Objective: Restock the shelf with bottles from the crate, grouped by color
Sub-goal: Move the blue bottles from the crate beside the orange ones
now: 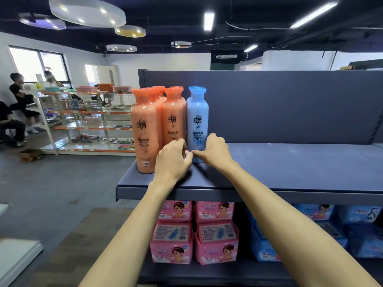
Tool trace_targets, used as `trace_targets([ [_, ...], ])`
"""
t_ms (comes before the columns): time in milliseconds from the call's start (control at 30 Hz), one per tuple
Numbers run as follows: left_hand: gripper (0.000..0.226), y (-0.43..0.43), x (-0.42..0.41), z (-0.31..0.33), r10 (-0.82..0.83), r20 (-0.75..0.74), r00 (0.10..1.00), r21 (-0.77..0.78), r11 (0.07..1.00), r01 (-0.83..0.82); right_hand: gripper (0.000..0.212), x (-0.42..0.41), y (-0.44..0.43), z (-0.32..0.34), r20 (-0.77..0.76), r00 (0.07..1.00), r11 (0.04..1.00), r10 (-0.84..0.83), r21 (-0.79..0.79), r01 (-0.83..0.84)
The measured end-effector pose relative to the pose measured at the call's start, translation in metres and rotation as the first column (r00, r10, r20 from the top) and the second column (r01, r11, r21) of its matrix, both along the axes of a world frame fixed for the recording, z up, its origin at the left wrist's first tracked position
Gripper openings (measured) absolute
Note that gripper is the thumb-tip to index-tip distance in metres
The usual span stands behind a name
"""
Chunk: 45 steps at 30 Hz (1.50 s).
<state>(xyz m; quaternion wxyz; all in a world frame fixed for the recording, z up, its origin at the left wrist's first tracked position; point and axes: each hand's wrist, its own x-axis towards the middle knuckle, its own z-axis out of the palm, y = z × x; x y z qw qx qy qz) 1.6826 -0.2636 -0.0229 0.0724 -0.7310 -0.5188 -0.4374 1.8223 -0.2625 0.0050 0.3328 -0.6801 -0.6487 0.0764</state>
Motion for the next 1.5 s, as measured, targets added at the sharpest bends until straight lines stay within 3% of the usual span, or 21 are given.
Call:
trace_targets([
  [200, 0.013, 0.001, -0.002, 0.001, -0.001, 0.065, 0.998, -0.029, 1.000, 0.002, 0.062, -0.002, -0.001, 0.000, -0.004, 1.000, 1.000, -0.016, 0.013, 0.016],
  [767, 0.014, -0.008, -0.001, 0.004, 0.015, 0.013, 1.000, -0.027, 1.000, -0.015, 0.060, 0.005, -0.007, -0.011, -0.027, 0.999, 0.999, 0.041, -0.032, -0.042],
  [967, 0.013, -0.011, -0.002, 0.003, 0.024, -0.031, 0.999, -0.024, 0.999, -0.025, 0.044, 0.005, 0.002, -0.002, -0.056, 0.998, 0.999, 0.041, 0.022, -0.040],
  [1200, 0.014, -0.015, -0.003, 0.001, 0.034, -0.049, 0.998, -0.001, 0.999, -0.034, 0.042, 0.000, 0.004, -0.004, -0.070, 0.996, 0.999, 0.049, 0.002, -0.049],
  [1500, 0.013, -0.018, 0.001, 0.003, 0.030, -0.109, 0.994, -0.016, 0.999, -0.032, 0.044, 0.011, -0.020, -0.007, 0.029, 0.999, 0.998, 0.045, -0.056, -0.043],
])
